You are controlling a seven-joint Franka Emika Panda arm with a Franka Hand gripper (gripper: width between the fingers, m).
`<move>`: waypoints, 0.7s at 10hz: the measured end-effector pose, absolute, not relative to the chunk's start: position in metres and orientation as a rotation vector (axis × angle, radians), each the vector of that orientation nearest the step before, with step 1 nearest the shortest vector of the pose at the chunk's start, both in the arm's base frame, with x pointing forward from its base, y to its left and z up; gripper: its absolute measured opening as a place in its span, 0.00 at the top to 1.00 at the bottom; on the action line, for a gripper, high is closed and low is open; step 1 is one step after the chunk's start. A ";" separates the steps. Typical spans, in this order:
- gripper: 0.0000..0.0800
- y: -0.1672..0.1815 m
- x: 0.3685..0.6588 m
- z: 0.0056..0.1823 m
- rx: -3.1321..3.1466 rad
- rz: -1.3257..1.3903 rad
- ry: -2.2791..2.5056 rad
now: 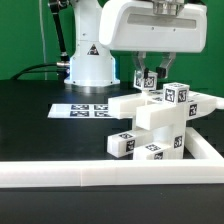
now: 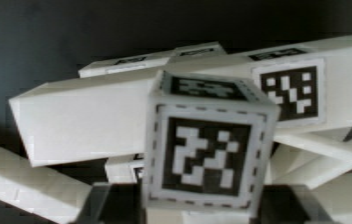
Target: Assemble chair
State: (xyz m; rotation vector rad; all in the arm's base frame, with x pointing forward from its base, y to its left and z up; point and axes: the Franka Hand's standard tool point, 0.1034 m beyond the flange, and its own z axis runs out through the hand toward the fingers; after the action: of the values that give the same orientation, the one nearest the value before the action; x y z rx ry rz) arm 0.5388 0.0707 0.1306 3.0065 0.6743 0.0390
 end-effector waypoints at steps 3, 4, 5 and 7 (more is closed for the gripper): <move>0.64 0.069 0.540 0.126 3.001 0.042 0.679; 0.64 0.069 0.541 0.126 3.000 0.043 0.680; 0.64 0.067 0.541 0.125 3.000 0.038 0.678; 0.64 0.066 0.542 0.124 2.998 0.048 0.676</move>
Offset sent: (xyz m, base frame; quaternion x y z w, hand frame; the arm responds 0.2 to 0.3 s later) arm 0.0118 0.0100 0.0001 0.0099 0.0090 -0.0040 0.9999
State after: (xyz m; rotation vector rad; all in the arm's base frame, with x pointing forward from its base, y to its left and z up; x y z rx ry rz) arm 0.5419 0.0663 0.1241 2.9983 0.6764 0.0485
